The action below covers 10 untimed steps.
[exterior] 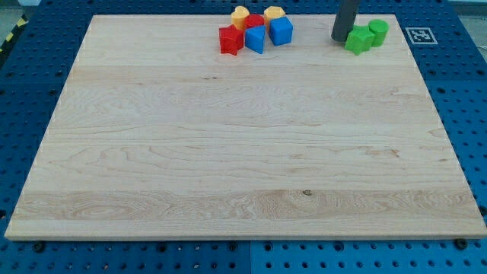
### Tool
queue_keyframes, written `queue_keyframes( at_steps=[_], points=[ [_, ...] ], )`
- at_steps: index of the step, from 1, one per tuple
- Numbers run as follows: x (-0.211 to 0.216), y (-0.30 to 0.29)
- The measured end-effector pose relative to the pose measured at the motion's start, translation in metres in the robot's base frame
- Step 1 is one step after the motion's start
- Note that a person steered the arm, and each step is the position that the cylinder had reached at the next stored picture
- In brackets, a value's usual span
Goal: Move green star and green circle a bit right and up
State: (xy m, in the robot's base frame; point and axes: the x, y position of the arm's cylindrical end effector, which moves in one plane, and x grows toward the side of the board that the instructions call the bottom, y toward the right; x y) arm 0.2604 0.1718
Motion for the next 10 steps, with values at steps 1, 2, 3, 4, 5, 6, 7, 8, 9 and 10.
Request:
queue_keyframes(
  at_steps=[1, 2, 3, 4, 5, 6, 7, 8, 9, 10],
  points=[
    [0.023, -0.016],
    [0.042, -0.007],
    [0.043, 0.004],
    [0.044, 0.016],
    [0.044, 0.024],
    [0.044, 0.03],
    [0.044, 0.032],
    [0.043, 0.032],
    [0.037, 0.032],
    [0.028, 0.036]
  ],
)
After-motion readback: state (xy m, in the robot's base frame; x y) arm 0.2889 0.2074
